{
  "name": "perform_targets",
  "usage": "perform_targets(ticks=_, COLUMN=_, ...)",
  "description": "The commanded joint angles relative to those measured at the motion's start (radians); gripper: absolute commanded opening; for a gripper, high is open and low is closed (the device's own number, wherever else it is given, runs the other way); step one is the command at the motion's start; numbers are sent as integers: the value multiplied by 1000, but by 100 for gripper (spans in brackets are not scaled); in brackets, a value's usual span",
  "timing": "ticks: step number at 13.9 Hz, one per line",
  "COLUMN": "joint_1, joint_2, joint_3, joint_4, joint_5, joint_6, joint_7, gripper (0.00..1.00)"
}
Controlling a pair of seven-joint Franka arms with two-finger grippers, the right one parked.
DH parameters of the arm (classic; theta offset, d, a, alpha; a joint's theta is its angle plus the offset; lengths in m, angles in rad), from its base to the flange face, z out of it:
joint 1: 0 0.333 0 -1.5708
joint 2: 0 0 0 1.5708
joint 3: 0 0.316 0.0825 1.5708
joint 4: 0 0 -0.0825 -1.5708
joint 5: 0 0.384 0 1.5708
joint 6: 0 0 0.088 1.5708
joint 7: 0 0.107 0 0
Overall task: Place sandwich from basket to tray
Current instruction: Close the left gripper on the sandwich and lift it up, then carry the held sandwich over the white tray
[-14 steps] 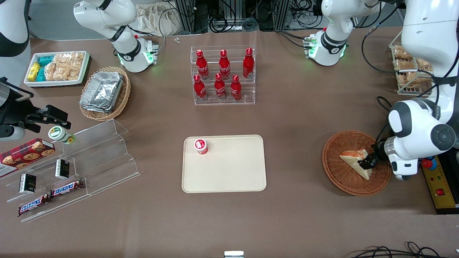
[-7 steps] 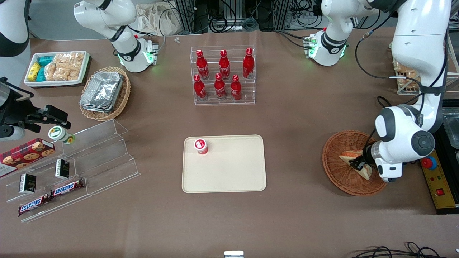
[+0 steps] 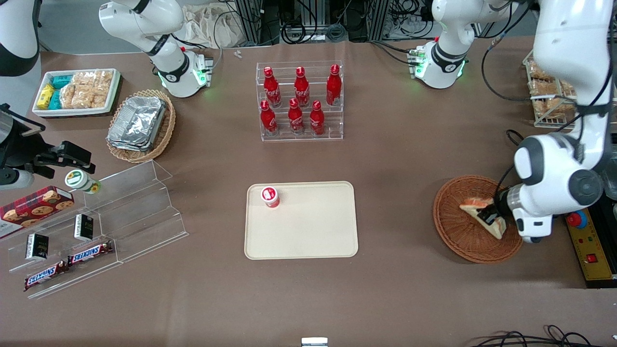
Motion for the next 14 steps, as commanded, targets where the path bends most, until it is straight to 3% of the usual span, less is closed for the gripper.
perform_targets(ticks=1, joint_1=-18, joint_2=-161, joint_3=-27, joint_4=16, joint_5=15, joint_6=-193, joint_7=98, gripper=0)
perform_targets(ticks=5, joint_1=-18, joint_2=-221, joint_3=-189, joint_4=88, joint_5=-2, joint_6=-330, joint_7=123, gripper=0)
perform_targets(ticks=7, joint_1=-24, joint_2=-213, joint_3=-338, joint_4=111, joint_5=16, joint_6=-329, joint_7=103, gripper=0)
perform_targets(ticks=9, joint_1=-55, joint_2=-200, joint_3=-426, joint_4=108, joint_5=49, joint_6=-275, joint_7=67, gripper=0)
perform_targets(ticks=11, joint_1=-149, joint_2=-162, joint_3=-449, joint_4=113, joint_5=113, joint_6=-189, joint_7=36, gripper=0)
perform_targets(ticks=14, joint_1=-278, joint_2=-65, joint_3=-449, joint_4=145, joint_5=144, joint_6=-97, joint_7=-36, gripper=0)
